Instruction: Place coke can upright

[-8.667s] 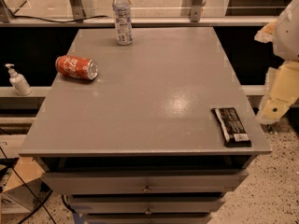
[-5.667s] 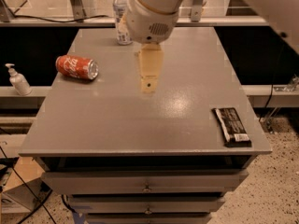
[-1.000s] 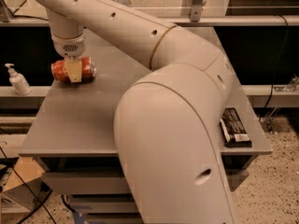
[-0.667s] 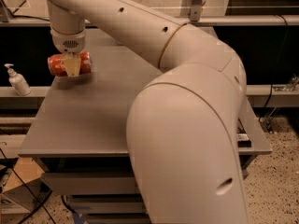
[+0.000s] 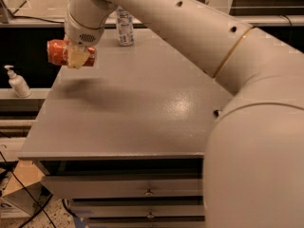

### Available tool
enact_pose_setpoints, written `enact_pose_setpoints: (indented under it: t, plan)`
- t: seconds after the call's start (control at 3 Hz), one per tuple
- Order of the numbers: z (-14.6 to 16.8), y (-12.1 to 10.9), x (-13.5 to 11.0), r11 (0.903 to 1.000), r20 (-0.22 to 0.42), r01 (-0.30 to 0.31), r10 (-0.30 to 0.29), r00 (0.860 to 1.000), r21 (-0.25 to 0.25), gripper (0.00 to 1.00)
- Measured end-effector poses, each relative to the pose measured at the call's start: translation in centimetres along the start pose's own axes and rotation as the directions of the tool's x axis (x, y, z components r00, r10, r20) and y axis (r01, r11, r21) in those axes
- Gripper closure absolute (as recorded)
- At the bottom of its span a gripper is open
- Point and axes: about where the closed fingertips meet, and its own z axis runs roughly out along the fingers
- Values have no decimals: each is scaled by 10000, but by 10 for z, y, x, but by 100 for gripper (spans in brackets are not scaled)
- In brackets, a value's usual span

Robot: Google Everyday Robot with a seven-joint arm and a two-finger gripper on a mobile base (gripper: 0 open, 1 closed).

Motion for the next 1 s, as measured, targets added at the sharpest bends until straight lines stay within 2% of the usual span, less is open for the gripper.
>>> enact_pose_setpoints:
  t: [0.33,0.67,1.0]
  plan:
    - [-25,0,8,9977,1591,-360,264,9869,581,100]
    - [-40,2,16,9935,2860,-735,456,9572,874,100]
    - [-43,4,17,9931,2950,-793,505,9542,866,100]
